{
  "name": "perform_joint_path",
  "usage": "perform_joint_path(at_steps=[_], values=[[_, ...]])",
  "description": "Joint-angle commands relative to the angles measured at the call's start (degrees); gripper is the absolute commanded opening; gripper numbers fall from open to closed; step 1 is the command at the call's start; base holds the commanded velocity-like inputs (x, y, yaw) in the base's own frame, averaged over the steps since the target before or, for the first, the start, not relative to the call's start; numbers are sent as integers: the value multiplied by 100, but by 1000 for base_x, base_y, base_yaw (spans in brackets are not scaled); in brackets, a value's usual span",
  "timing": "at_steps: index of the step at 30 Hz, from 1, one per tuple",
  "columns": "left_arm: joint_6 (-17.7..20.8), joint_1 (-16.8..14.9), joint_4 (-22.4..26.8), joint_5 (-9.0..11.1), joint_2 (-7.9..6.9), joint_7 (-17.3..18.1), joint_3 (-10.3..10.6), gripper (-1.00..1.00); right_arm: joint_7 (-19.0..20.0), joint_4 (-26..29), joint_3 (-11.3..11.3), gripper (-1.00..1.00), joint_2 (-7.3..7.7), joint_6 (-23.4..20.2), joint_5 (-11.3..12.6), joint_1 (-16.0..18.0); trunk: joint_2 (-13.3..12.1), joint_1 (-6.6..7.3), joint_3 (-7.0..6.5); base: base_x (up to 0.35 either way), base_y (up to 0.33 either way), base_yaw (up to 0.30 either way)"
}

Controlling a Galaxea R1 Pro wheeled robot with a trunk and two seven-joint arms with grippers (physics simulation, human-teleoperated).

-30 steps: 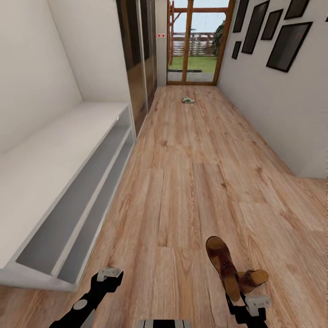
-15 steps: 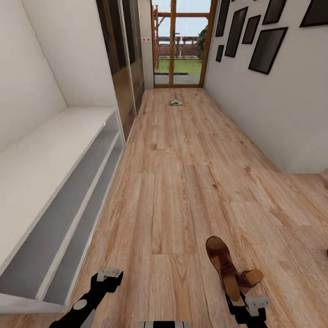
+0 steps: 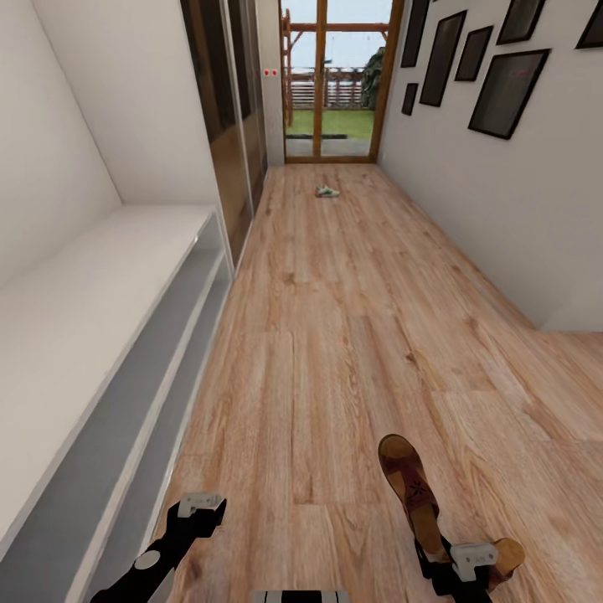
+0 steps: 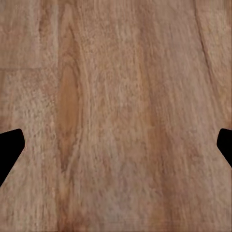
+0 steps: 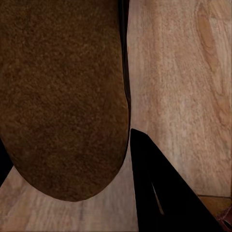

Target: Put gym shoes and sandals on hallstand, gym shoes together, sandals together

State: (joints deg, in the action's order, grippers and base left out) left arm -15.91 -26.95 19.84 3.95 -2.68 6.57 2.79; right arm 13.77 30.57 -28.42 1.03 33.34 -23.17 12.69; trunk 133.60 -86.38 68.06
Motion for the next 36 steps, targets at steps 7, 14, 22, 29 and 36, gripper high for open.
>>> perform_joint_path(at_steps=[7, 14, 22, 29, 36], values=[[-18, -3, -6, 41, -1, 12, 28, 100, 56, 2, -49, -100, -1, 14, -3, 5, 1, -2, 4, 306, 159, 0], [-18, -3, -6, 42, 4, 11, 28, 100, 56, 2, -49, -100, -2, 14, -3, 5, 1, -2, 4, 326, 112, 0], [-18, -3, -6, 38, 5, 11, 28, 100, 56, 3, -49, -100, 0, 14, -3, 5, 1, -2, 4, 334, 69, 0], [-18, -3, -6, 36, 6, 16, 28, 100, 56, 2, -49, -100, -5, 14, -3, 5, 1, -2, 4, 338, 8, 0], [-18, -3, 1, 36, 5, 20, 28, 100, 56, 2, -49, -100, -4, 14, -3, 5, 1, -2, 4, 339, 0, 0]])
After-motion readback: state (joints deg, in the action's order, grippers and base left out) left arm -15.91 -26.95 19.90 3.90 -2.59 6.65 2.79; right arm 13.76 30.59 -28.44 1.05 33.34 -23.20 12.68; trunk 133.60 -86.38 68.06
